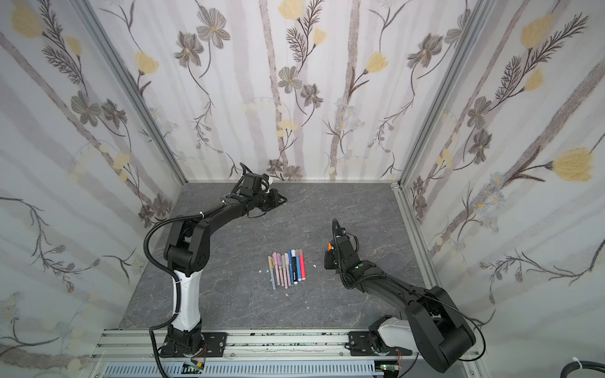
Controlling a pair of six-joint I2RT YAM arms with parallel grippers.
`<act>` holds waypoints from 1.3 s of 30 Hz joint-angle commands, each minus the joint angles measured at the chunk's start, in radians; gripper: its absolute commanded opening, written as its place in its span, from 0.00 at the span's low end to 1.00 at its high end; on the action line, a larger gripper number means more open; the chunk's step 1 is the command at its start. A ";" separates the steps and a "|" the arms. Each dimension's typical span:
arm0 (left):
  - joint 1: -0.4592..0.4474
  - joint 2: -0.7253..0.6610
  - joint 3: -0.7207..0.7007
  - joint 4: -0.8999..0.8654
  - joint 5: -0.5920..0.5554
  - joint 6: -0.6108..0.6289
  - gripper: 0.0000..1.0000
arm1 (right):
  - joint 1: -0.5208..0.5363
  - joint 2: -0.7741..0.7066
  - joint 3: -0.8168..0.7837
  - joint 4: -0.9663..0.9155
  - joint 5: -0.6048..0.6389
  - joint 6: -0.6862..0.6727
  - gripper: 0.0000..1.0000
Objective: Remove pen caps from pens
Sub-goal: Place the pen cap at the top-center of the table.
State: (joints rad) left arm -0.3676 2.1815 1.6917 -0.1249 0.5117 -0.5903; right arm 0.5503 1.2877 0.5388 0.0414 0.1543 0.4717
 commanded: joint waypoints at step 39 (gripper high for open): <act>0.030 0.182 0.261 -0.341 -0.128 0.125 0.52 | -0.003 0.213 0.044 -0.009 0.056 -0.087 0.50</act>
State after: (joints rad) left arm -0.3382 2.3978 1.9530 -0.4484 0.3920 -0.4911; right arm 0.5476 1.4994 0.5777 0.0334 0.2287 0.3908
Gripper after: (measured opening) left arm 0.518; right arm 0.489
